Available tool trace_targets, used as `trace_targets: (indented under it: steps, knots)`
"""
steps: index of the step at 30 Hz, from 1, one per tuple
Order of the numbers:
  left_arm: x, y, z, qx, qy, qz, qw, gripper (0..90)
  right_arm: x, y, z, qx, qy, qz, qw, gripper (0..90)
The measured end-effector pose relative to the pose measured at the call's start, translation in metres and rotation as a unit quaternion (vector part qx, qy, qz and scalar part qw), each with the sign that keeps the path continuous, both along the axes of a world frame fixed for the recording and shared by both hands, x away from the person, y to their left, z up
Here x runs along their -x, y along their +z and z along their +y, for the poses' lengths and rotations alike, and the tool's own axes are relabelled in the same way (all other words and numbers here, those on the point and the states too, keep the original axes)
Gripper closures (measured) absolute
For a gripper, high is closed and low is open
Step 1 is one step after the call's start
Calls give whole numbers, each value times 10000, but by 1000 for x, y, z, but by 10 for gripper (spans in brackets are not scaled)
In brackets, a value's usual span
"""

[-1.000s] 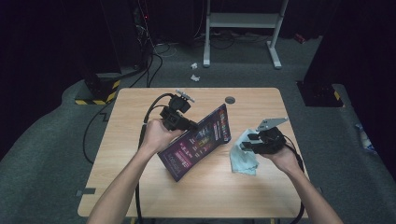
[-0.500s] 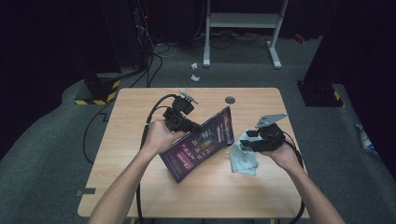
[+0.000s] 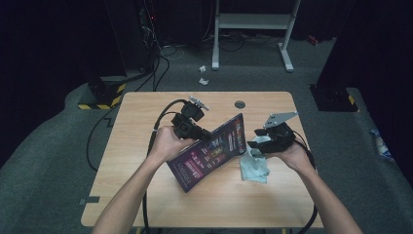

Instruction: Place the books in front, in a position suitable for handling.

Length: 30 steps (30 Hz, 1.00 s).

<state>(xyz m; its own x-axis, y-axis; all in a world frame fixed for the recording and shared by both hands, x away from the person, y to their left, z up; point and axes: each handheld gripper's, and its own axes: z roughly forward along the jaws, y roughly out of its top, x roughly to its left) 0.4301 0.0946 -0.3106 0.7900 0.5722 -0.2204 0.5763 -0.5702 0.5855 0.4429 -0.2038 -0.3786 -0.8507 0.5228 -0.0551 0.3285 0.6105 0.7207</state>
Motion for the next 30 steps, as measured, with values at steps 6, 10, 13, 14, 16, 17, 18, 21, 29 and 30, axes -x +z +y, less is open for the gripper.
trace_targets:
  steps: [6,10,13,14,16,17,18,21,29,30]
  knots:
    - [1,0,-3,-29,-49,6,10000,838,-2,11,4,27,78,-110,9999,430]
    - [2,1,-5,-22,-91,-1,10000,838,-4,17,6,77,151,-155,9997,429]
    - [2,2,-5,-67,-144,-7,9999,838,-4,18,8,87,185,-151,9997,428]
    - [2,2,-5,-60,-137,-11,9999,838,-5,18,8,96,196,-147,9997,426]
    - [2,2,-6,-40,-114,2,9999,838,-5,19,10,112,234,-171,9995,424]
    - [2,2,-6,-62,-126,-12,9999,838,-5,20,10,112,241,-172,9995,422]
    - [2,2,-6,-79,-136,-28,9999,838,-6,20,11,133,265,-191,9994,420]
    - [2,2,-7,-107,-133,-54,9998,838,-5,25,14,174,335,-256,9990,419]
    - [3,2,-8,-80,-79,-143,9998,838,-6,34,15,205,370,-322,9986,435]
    - [3,2,-9,-84,-74,-150,9998,839,-5,34,15,204,362,-323,9986,439]
